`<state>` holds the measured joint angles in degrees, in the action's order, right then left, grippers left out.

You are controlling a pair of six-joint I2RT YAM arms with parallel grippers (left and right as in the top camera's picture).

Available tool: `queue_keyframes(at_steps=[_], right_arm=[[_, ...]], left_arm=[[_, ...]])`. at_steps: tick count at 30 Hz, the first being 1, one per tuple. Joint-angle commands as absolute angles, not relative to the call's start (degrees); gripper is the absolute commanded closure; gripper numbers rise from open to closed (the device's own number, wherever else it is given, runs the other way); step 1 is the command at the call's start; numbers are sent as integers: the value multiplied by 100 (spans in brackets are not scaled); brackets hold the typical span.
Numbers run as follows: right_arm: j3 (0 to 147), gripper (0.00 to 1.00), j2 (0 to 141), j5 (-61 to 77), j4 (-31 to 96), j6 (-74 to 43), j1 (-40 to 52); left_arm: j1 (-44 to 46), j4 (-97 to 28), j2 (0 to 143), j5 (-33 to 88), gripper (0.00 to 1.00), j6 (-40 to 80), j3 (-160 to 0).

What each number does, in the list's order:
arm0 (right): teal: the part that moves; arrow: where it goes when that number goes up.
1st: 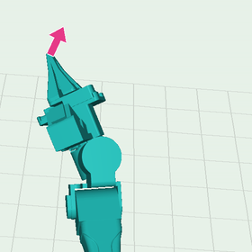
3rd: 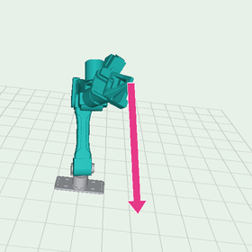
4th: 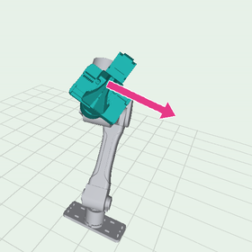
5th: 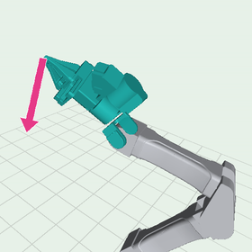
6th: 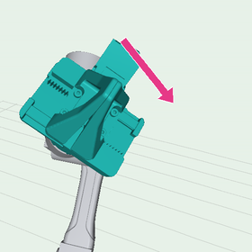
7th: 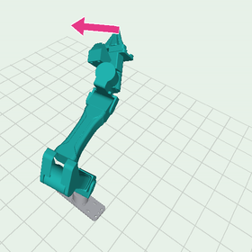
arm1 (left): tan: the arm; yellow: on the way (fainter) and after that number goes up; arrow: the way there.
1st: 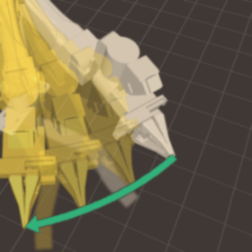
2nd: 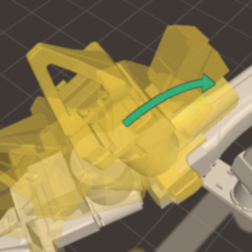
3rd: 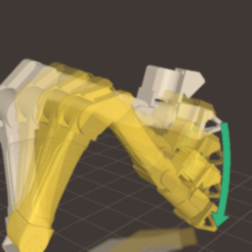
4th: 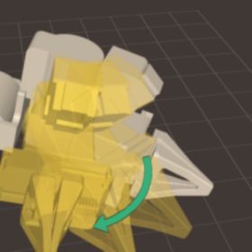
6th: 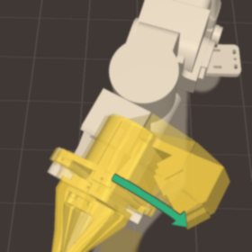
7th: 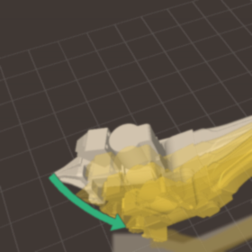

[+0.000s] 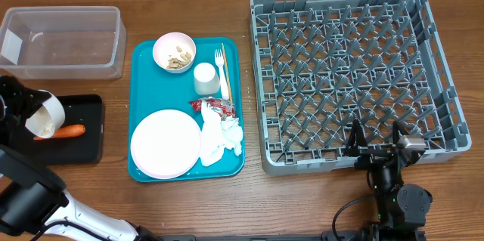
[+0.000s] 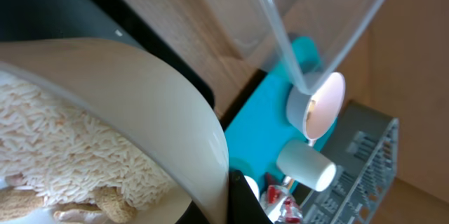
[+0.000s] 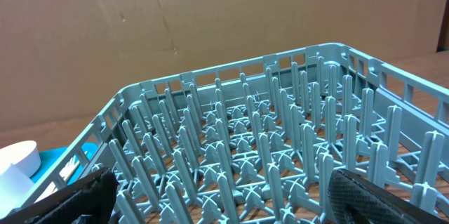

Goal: Sort waste into correct bins and load items into the dishwasher rack
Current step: 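Tilt the bowl with the left gripper to dump rice onto the tray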

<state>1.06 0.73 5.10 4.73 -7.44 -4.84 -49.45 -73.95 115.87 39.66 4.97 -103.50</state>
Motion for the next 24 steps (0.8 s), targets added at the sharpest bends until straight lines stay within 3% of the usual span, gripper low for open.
queue_keyframes(at_steps=[1,14,19,24], right_arm=[[47,0,34,471,440,-722,-502],[47,0,34,471,440,-722,-502],[47,0,34,471,440,-722,-502],[47,0,34,471,440,-722,-502]], left_arm=[[-5061,-7417,11703,4987,96,-32,-10383],[-5398,-7682,11767,5566,96,-436,-10241],[-5640,-7666,11769,6563,96,-947,-9922],[-5863,-7629,11769,6689,96,-1166,-9618]])
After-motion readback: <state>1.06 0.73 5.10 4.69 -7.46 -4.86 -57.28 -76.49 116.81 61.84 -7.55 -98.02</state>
